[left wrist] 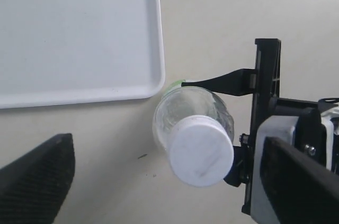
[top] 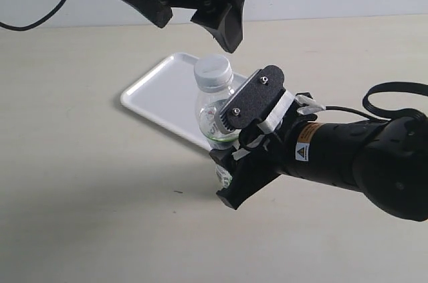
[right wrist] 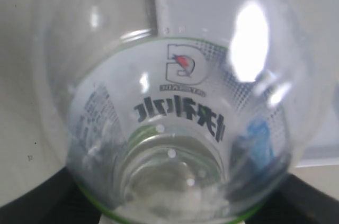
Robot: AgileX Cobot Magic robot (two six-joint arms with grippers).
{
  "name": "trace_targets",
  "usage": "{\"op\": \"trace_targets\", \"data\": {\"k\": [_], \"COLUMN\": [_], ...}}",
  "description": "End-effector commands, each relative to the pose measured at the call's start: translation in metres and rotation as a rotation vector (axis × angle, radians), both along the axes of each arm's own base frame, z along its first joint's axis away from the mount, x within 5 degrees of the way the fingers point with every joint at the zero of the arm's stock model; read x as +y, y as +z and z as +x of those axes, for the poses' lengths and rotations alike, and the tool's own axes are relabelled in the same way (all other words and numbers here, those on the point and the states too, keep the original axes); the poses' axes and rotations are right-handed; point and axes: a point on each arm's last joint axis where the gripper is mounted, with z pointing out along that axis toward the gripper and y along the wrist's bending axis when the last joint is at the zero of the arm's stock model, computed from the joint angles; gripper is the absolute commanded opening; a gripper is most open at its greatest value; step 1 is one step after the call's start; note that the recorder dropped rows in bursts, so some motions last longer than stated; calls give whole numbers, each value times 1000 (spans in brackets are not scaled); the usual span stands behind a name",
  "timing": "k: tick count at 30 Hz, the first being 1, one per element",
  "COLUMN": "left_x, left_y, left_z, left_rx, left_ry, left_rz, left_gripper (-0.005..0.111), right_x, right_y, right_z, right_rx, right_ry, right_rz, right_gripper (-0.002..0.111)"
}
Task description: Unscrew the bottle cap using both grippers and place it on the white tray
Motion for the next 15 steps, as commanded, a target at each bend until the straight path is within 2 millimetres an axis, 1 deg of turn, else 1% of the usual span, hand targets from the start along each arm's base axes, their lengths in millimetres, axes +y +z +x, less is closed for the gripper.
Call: {"op": "trace_targets", "data": {"k": [1,4,7,11,15], "left_x": [2,-3,-10,-15,-18], "left_y": [3,-2,-12,-25,-30], "left_z": [-2,-2,1,6,6], "left_rx": [0,40,70,94,121], "left_ry": [7,3,-28,-29,-29], "left_rz": [-10,-32,-26,-2,-10], "left_gripper": [90,90,90,90,90], "right_x": [-2,-2,-2,-2,-2], "right_y": [-7,-7,-7,-8,-8], "right_z": [-4,-4,-4,-4,-4], "right_rx": [61,61,61,64,66], "right_ry": [13,13,13,13,13], "right_rz": [-48,-48,-48,-50,-51], "right_gripper": [0,0,0,0,0]}}
